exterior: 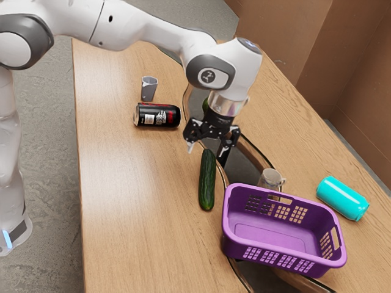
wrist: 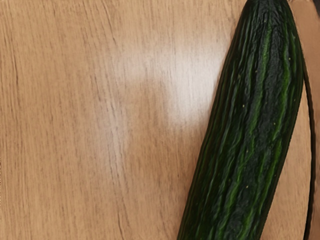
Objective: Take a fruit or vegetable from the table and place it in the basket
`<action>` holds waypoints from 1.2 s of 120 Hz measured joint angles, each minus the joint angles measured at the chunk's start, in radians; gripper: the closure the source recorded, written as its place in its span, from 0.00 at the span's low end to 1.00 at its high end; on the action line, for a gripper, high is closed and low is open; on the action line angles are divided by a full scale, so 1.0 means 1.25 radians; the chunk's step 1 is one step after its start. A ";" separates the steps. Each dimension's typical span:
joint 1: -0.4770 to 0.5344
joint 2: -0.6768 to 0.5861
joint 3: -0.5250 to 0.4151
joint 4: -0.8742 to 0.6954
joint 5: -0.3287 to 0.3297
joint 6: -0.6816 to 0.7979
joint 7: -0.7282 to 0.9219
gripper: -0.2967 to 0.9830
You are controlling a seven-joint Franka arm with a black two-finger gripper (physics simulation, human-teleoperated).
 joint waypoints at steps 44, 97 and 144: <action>0.006 0.036 0.000 -0.034 0.001 0.045 0.081 0.23; 0.008 0.110 0.000 -0.034 0.000 0.134 0.157 0.23; 0.008 0.142 0.000 -0.033 -0.001 0.163 0.193 0.23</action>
